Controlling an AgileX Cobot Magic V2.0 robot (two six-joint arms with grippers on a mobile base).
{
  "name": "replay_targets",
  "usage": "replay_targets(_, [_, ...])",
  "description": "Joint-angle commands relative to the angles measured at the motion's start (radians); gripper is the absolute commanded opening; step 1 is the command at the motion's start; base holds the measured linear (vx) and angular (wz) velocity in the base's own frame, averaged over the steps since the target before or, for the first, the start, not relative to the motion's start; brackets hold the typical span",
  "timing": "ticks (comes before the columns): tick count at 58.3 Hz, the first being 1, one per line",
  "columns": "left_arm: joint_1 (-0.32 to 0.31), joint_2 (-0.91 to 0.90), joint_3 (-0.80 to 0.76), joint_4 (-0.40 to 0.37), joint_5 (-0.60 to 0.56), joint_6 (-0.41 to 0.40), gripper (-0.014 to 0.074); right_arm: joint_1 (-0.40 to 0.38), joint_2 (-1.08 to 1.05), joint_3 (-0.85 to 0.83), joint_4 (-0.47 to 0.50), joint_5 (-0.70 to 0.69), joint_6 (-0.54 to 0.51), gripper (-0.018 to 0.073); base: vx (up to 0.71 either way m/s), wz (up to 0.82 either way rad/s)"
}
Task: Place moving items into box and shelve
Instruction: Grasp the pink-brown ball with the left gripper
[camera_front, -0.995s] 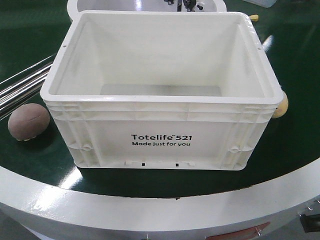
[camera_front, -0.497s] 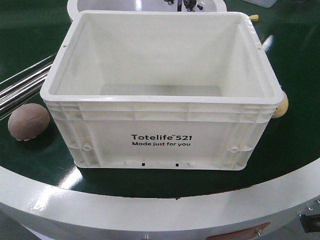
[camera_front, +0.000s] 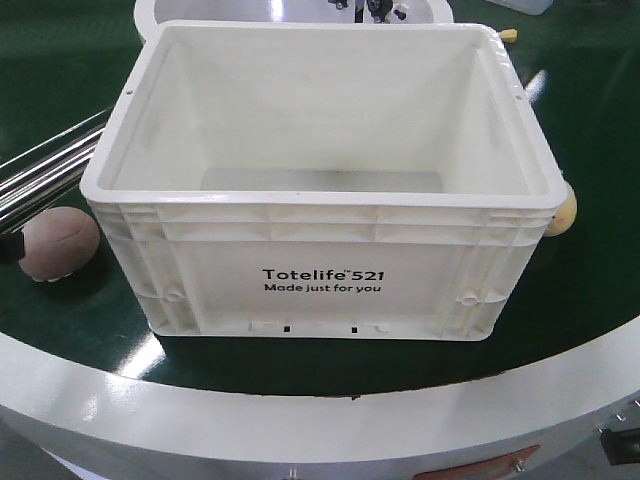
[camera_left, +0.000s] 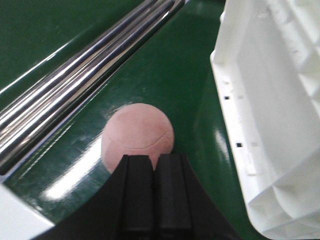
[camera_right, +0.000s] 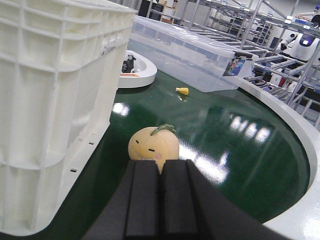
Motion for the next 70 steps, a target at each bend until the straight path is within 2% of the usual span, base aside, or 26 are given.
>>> replay_targets(1, [-0.006,0.040,-0.136,0.024,-0.007,-0.038,0.0078,0.001,-0.003,0.004,-0.004,-0.087,-0.009,-0.0008,0.00,0.00])
replay_targets(8, [-0.006,0.109,-0.279,0.024,0.028,-0.109,0.0143,0.001,-0.003,0.004,-0.004,-0.087,-0.003,-0.0008,0.00,0.00])
replay_targets(18, [-0.006,0.219,-0.439,0.078,0.129,-0.109,0.0298,0.001,-0.003,0.004,-0.004,-0.087,0.006,-0.0008,0.00,0.00])
replay_targets(29, [-0.006,0.385,-0.583,0.084,0.289,-0.110,0.0435,0.001,-0.003,0.004,-0.004,-0.087,0.006,-0.0008,0.00,0.00])
replay_targets(36, [-0.006,0.483,-0.642,0.084,0.397,-0.110,0.0453,0.001,-0.003,0.004,-0.004,-0.087,0.006,-0.0008,0.00,0.00])
replay_targets(43, [-0.006,0.554,-0.652,0.109,0.447,-0.109,0.0453,0.001,-0.003,0.004,-0.004,-0.087,0.006,-0.0008,0.00,0.00])
replay_targets(51, [-0.006,0.604,-0.652,0.106,0.453,-0.109,0.0453,0.001,-0.003,0.004,-0.004,-0.087,0.006,-0.0008,0.00,0.00])
replay_targets(57, [-0.006,0.641,-0.649,0.107,0.464,-0.076,0.0453,0.001,-0.003,0.004,-0.003,-0.087,0.006,-0.0008,0.00,0.00])
replay_targets(65, [-0.006,0.691,-0.649,0.152,0.471,-0.055,0.0453,0.001,-0.003,0.004,0.006,-0.086,0.006,-0.0008,0.00,0.00])
replay_targets(70, [-0.006,0.719,-0.649,0.153,0.460,-0.055,0.0453,0.001,-0.003,0.004,0.020,-0.086,0.006,-0.0008,0.00,0.00])
